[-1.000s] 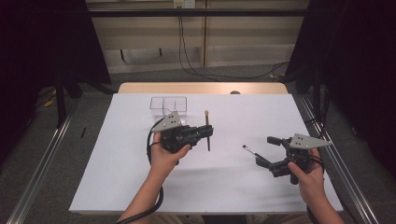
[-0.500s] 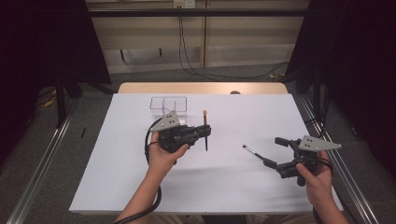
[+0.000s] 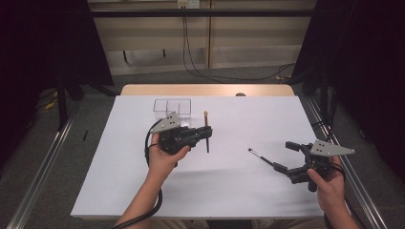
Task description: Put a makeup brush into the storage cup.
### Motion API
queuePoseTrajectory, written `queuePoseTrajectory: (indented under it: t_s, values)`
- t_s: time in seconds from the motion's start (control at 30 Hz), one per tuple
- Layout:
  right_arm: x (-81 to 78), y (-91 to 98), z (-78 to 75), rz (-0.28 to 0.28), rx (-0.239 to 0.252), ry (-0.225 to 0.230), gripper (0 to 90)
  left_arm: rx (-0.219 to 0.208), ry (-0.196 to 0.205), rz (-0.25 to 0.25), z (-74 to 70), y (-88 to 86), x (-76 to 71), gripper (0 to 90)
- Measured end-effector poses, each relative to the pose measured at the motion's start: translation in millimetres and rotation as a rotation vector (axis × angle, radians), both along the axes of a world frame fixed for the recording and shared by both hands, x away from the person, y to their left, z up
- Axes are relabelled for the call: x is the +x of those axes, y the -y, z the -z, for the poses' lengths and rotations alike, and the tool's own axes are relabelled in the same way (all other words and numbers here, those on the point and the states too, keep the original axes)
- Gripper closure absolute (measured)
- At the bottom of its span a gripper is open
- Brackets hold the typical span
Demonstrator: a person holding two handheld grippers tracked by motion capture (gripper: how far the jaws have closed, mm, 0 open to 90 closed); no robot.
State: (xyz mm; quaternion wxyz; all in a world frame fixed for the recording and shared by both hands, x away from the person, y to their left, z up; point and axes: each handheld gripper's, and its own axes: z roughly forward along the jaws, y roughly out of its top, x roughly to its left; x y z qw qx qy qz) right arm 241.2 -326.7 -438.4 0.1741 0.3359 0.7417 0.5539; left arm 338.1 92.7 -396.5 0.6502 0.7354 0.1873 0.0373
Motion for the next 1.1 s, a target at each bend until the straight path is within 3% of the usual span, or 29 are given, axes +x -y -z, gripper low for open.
queuePoseTrajectory:
  t_s: [1.1]
  values:
    - [-2.2, 1.0, 3.3, -0.005, -0.005, -0.009, 2.8, 0.028, 0.000, -0.070, -19.8, -10.4, 35.2, 83.4]
